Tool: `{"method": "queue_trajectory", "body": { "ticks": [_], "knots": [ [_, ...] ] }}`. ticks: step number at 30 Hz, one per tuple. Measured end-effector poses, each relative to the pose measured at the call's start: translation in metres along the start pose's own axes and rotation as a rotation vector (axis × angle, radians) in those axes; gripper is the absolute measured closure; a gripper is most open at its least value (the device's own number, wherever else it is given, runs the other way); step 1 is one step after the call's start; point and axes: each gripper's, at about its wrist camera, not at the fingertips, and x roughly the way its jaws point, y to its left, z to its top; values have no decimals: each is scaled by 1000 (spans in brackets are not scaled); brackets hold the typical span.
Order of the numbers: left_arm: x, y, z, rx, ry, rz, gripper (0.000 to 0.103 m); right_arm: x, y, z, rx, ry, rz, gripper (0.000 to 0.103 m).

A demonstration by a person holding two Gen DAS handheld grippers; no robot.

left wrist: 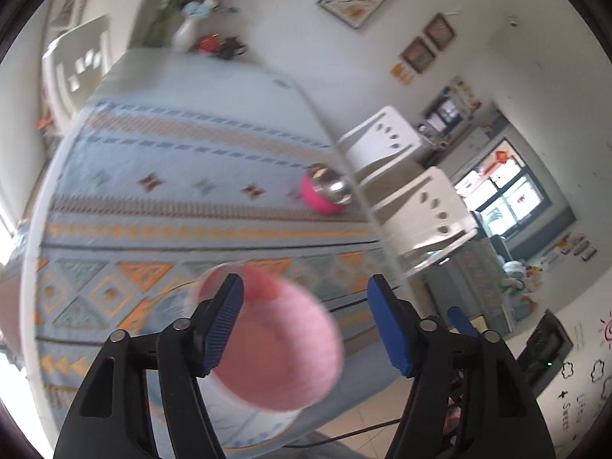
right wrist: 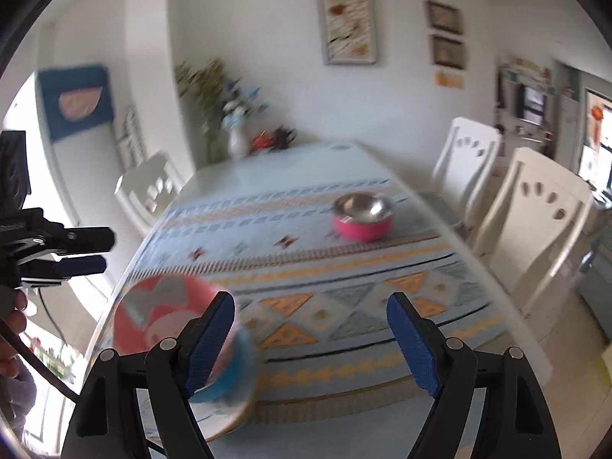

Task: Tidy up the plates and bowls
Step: 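Open the right gripper and pull it away from the pink bowl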

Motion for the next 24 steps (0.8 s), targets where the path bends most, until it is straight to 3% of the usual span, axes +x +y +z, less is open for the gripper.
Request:
{"method": "queue_trajectory", "body": {
  "ticks": [4, 7, 9, 12, 14, 16, 20, 22, 24],
  "knots": [
    [26, -53, 5, 52, 2, 23, 32, -14, -54, 15, 95, -64, -27, 17],
    [57, -85, 8, 48, -22, 115, 31, -14, -101, 28, 155, -82, -25, 12],
    [82, -96, 15, -58, -77, 229, 31, -5, -137, 36, 171, -69, -8, 11],
    [111, -91, 8, -406, -191, 453, 31, 19, -180, 35, 140, -1, 28, 11],
    [139, -89, 5, -536, -147, 574, 31, 44, -211, 23, 114, 91, 58, 11],
    [162, -95, 3, -579, -123, 673, 31, 65, -233, 9, 110, 159, 74, 11],
    [193, -121, 2, -523, -119, 847, 31, 114, -246, -8, -2, 324, 50, 11],
    [212, -137, 0, -458, -106, 944, 31, 124, -238, -10, -69, 306, 110, 11],
    [234, -147, 0, -417, -55, 971, 31, 128, -234, -10, -70, 269, 162, 11]
  ]
}}
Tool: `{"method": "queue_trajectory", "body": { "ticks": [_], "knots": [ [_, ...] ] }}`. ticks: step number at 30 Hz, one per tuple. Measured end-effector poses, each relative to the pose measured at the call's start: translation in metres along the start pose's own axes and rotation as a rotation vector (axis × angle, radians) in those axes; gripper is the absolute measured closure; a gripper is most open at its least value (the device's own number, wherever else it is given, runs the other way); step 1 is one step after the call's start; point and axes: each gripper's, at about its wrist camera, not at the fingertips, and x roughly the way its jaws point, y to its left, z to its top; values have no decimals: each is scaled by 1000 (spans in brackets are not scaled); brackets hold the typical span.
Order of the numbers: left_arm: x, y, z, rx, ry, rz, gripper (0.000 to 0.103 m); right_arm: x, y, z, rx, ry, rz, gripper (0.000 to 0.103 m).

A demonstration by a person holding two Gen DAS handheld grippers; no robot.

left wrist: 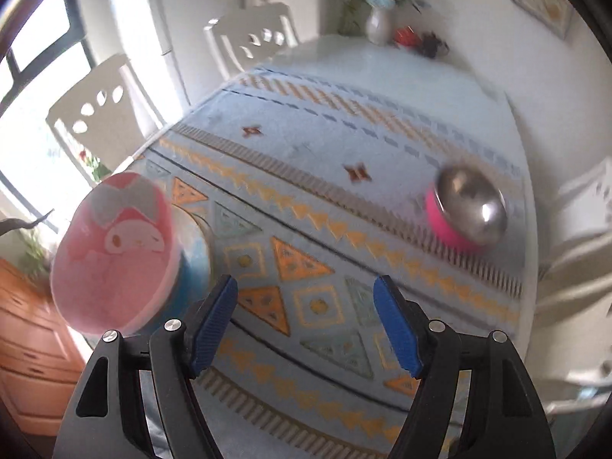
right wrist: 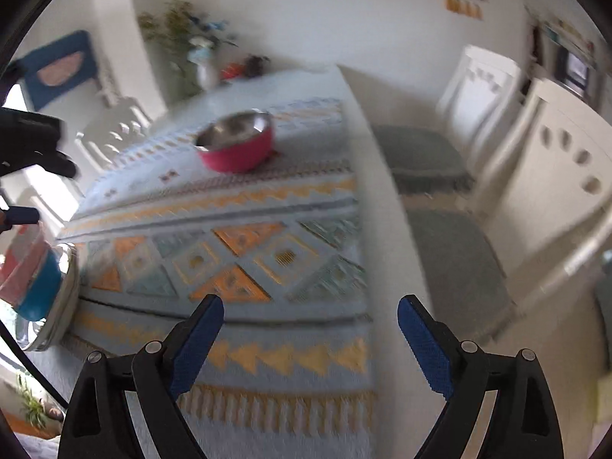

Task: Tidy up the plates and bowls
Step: 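Open the right gripper and pull it away from the pink bowl, then grasp the pink-outside steel bowl rim with the left gripper while the right gripper grasps it too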

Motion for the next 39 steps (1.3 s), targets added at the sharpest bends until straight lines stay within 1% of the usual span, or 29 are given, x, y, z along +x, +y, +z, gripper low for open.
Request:
{"method": "queue_trajectory", "body": {
  "ticks": [1, 3, 4, 6, 7, 10, 12, 14, 16, 18, 19, 20, 22, 24, 25, 26, 28, 29, 30, 31, 32, 33, 35, 37, 38, 39],
  "knots": [
    [2, -10, -5, 21, 12, 8, 31, 5, 1, 2, 17, -21, 51, 11],
    [6, -28, -10, 63, 45, 28, 31, 15, 1, 5, 53, -32, 114, 11],
    [9, -37, -8, 86, 60, 36, 31, 20, 2, 5, 70, -29, 143, 11],
    [8, -44, -5, 87, 64, 51, 31, 30, 4, 10, 68, 4, 197, 11],
    [8, -45, 0, 72, 61, 51, 31, 33, 5, 11, 57, 8, 205, 11],
    [3, -42, 12, 17, 40, 40, 31, 31, 1, 15, 28, -15, 205, 11],
    [1, -43, 18, 18, 22, 34, 31, 33, -5, 21, 27, -13, 197, 11],
    [-7, -38, 27, 33, -14, 9, 31, 40, -7, 31, -10, -1, 195, 11],
    [-14, -30, 34, 48, -57, -23, 31, 47, -4, 43, -92, -13, 174, 11],
    [-18, -16, 47, 57, -94, -86, 31, 50, 5, 56, -182, -31, 144, 11],
    [-17, -12, 53, 58, -98, -106, 31, 52, 10, 63, -215, -41, 144, 11],
    [-15, -5, 60, 59, -103, -141, 31, 52, 16, 71, -243, -57, 154, 11],
    [-5, 9, 78, 74, -90, -211, 31, 53, 26, 84, -253, -90, 180, 11],
    [4, 19, 93, 81, -85, -251, 31, 55, 30, 99, -174, -110, 201, 11],
    [12, 29, 104, 76, -76, -290, 31, 56, 27, 104, -105, -111, 218, 11],
    [18, 37, 113, 69, -73, -320, 31, 59, 19, 110, 1, -105, 236, 11],
    [27, 48, 126, 57, -76, -367, 30, 65, 5, 117, 137, -102, 256, 11],
    [36, 53, 134, 64, -67, -386, 29, 70, -4, 122, 211, -106, 263, 11],
    [44, 53, 140, 81, -53, -395, 29, 77, -11, 127, 249, -99, 265, 11],
    [54, 51, 145, 115, -32, -410, 29, 86, -16, 135, 276, -75, 259, 11],
    [65, 45, 149, 169, -6, -426, 29, 100, -22, 145, 308, -30, 253, 11],
    [76, 34, 151, 229, 21, -436, 29, 109, -23, 153, 333, -8, 266, 11],
    [94, 12, 149, 313, 71, -475, 29, 126, -24, 166, 392, 18, 322, 11],
    [112, -12, 147, 352, 138, -528, 29, 139, -17, 173, 394, 29, 306, 11],
    [123, -29, 145, 358, 180, -558, 29, 151, -6, 178, 362, 49, 283, 11],
    [131, -42, 144, 363, 201, -579, 29, 157, -1, 180, 342, 68, 270, 11]
  ]
}}
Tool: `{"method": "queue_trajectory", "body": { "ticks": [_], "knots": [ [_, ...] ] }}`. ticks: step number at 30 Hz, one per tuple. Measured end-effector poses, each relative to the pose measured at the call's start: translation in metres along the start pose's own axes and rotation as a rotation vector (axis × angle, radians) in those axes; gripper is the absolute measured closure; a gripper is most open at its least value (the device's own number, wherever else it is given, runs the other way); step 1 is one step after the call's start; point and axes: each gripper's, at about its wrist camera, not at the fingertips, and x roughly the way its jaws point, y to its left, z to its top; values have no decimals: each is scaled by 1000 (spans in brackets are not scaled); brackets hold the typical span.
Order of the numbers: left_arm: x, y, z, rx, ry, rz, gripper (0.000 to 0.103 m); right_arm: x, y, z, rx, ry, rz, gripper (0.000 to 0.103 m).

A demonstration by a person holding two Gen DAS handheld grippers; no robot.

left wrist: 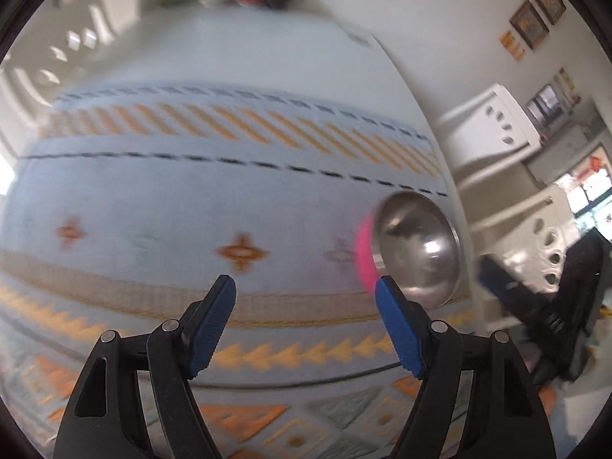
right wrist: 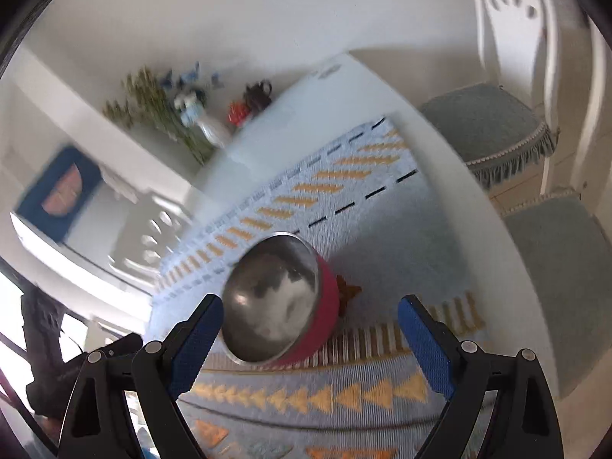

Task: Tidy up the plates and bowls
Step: 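Grasp the pink-outside steel bowl rim with the left gripper while the right gripper grasps it too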

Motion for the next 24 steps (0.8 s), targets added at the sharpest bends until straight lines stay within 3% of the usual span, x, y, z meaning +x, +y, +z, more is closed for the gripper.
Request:
{"method": "queue_trajectory", "body": {
  "ticks": [2, 4, 6, 8, 15, 17, 24],
  "knots": [
    [21, -16, 7, 41, 2, -8, 29, 22, 8, -1, -25, 51, -45, 11],
    [36, -31, 10, 117, -13, 44, 29, 29, 8, -7, -21, 49, -106, 11],
    [55, -44, 14, 182, 11, 105, 29, 32, 3, -9, -8, 32, -174, 11],
    [69, -52, 17, 206, 51, 112, 29, 40, -4, -10, 15, 49, -204, 11],
    [85, -61, 18, 199, 76, 110, 30, 48, -12, -14, 34, 57, -216, 11],
    [88, -58, 18, 189, 64, 133, 30, 51, -9, -14, 25, 53, -221, 11],
    [94, -45, 19, 121, 82, 109, 31, 55, 0, -15, 0, 31, -253, 11]
  ]
}}
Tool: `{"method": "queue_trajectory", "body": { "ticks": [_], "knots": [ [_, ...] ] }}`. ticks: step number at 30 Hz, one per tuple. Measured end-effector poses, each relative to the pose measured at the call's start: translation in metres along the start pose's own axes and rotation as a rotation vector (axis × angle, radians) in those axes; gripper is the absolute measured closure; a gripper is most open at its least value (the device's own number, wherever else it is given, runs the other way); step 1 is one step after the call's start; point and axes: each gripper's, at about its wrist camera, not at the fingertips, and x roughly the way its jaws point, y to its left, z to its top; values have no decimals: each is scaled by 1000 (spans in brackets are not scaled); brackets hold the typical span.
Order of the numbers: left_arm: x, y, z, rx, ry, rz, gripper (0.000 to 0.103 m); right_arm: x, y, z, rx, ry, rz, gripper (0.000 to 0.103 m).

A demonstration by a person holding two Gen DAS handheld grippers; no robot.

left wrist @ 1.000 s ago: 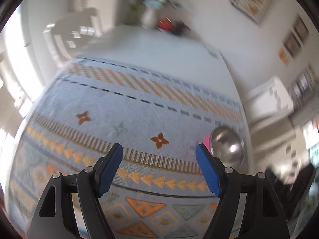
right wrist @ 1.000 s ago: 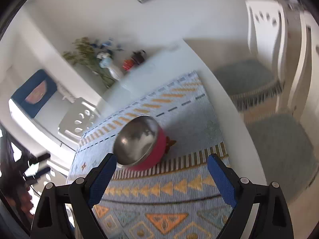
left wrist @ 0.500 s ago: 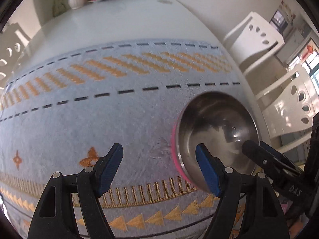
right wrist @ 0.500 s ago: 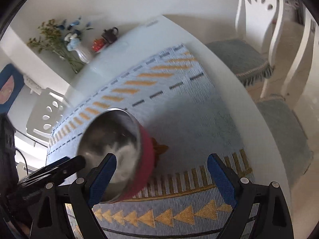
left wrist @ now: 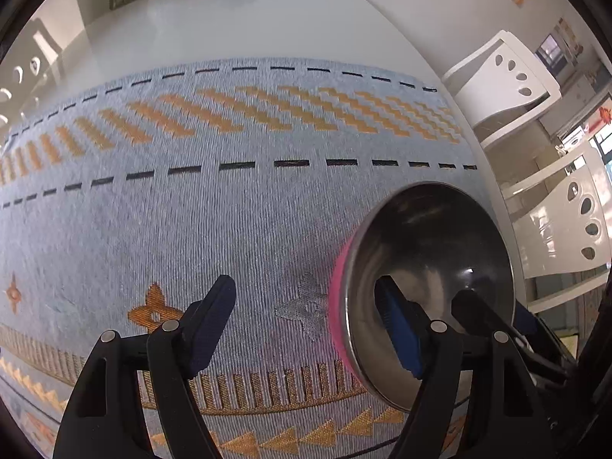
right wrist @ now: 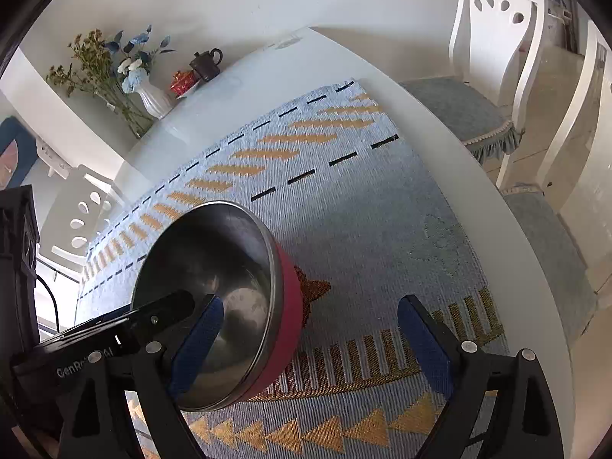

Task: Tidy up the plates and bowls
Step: 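Grasp the pink-outside steel bowl rim with the left gripper while the right gripper grasps it too, then carry the pink steel bowl with both grippers and lower it into the pink bowl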

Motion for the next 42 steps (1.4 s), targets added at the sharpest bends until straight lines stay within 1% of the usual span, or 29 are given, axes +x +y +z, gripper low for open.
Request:
{"method": "queue_trajectory", "body": {
  "ticks": [3, 4, 5, 7, 8, 9, 11, 12, 13, 14, 16, 17, 18, 19, 20, 22, 24, 27, 29, 31, 34, 38, 40, 42],
  "knots": [
    [3, -2, -2, 3, 6, -22, 37, 1, 1, -2, 1, 3, -8, 11],
    [4, -3, -3, 6, 9, -30, 44, 0, 0, -4, 6, -1, -8, 11],
    [6, -6, -4, 12, 18, -39, 53, -1, -1, -4, 9, -7, -6, 11],
    [10, -10, -7, 15, 40, -39, 61, -2, -2, -5, 9, -15, -1, 11],
    [11, -11, -9, 13, 46, -50, 64, -3, -2, -5, 6, -16, -3, 11],
    [10, -13, -11, 11, 45, -60, 66, -3, -1, -5, 4, -16, -10, 12],
    [9, -17, -13, 14, 41, -69, 75, -5, -1, -5, 1, -22, -25, 15],
    [9, -19, -14, 22, 40, -72, 78, -7, 0, -5, 0, -26, -21, 19],
    [9, -23, -15, 37, 41, -73, 80, -7, 1, -5, -4, -28, -18, 26],
    [8, -27, -17, 56, 35, -60, 80, -7, 3, -5, -16, -29, -16, 31],
    [4, -33, -21, 82, 23, -49, 80, -5, 10, -6, -69, -26, -28, 53],
    [-2, -35, -24, 86, 19, -62, 81, -3, 15, -6, -107, -9, -34, 59],
    [-9, -36, -28, 90, 12, -83, 80, -3, 18, -7, -119, 6, -24, 77],
    [-14, -37, -30, 95, 6, -96, 80, -7, 21, -8, -126, 12, -23, 78],
    [-22, -39, -34, 105, -6, -111, 80, -16, 23, -9, -139, -18, -41, 78],
    [-37, -41, -40, 119, -29, -116, 80, -38, 26, -13, -177, -97, -40, 78],
    [-56, -45, -46, 128, -59, -110, 80, -55, 29, -14, -202, -114, -37, 78],
    [-86, -49, -59, 107, -80, -94, 79, -81, 32, -16, -214, -120, -4, 78],
    [-108, -54, -70, 123, -113, -88, 77, -104, 32, -23, -203, -138, 19, 78],
    [-131, -57, -83, 145, -151, -55, 77, -124, 37, -33, -219, -162, 25, 78],
    [-168, -53, -97, 114, -200, -23, 77, -151, 53, -44, -269, -185, 40, 78],
    [-217, -36, -106, 65, -283, 29, 75, -189, 81, -52, -289, -223, 117, 78],
    [-238, -21, -110, 44, -306, 60, 72, -201, 99, -53, -326, -231, 153, 78],
    [-257, -4, -115, 8, -310, 82, 70, -213, 120, -56, -374, -229, 214, 78]
  ]
}}
